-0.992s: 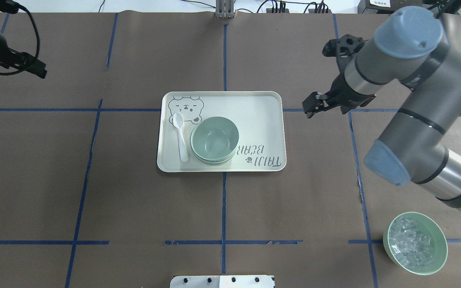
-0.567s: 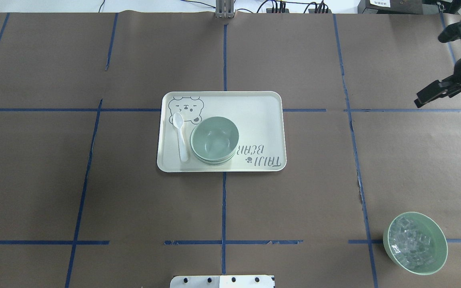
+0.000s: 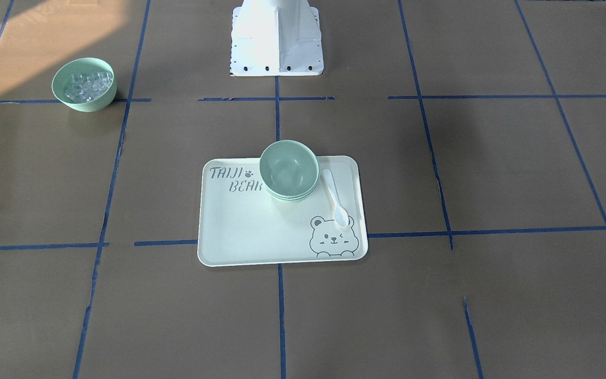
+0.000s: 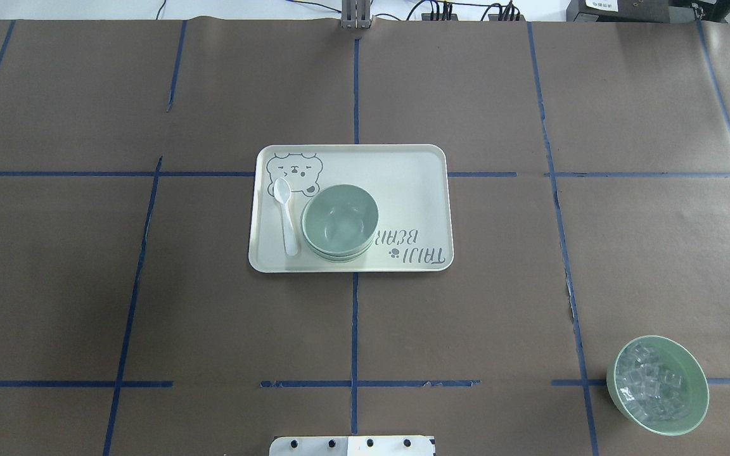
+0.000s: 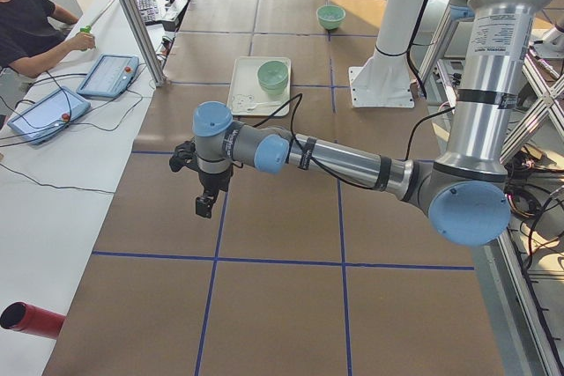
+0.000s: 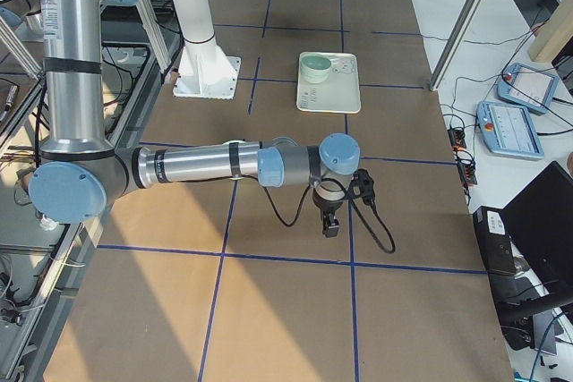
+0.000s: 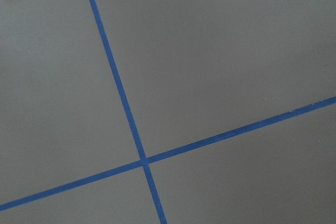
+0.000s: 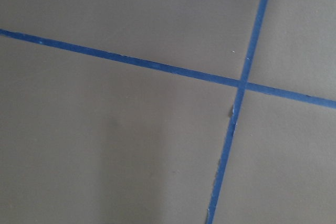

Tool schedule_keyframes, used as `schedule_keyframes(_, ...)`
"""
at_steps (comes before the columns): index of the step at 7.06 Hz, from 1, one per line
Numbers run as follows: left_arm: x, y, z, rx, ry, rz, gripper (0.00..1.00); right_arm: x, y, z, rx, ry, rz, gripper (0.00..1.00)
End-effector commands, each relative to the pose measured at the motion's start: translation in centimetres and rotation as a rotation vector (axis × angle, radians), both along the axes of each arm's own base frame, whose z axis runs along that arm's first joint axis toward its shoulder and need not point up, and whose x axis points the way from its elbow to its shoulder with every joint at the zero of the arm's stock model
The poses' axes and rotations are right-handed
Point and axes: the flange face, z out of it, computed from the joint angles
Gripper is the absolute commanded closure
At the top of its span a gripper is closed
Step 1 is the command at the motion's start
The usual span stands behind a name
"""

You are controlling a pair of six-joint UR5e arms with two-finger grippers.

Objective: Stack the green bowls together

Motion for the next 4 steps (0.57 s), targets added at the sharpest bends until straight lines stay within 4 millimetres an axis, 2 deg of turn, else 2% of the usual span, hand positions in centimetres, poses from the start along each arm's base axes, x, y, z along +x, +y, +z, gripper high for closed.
schedule_keyframes(1,-2.5,1.5,3.0,-0.065,0.05,-0.029,0.0,2.5,0.3,1.8,-0.031,-0.011,0.046,0.0)
schedule_keyframes(2,-3.1,1.6,4.2,-0.089,0.048,-0.041,0.0,2.9,0.6,2.1,-0.038,-0.011,0.055,0.0)
schedule_keyframes(3,-4.8,1.9,6.4,-0.13,0.046,-0.073,0.0,2.9,0.9,2.2,-0.039,-0.01,0.053,0.0)
schedule_keyframes(4,-5.8,2.1,6.8,-0.141,0.042,-0.063,0.0,2.9,0.6,1.8,-0.025,-0.002,0.052,0.0)
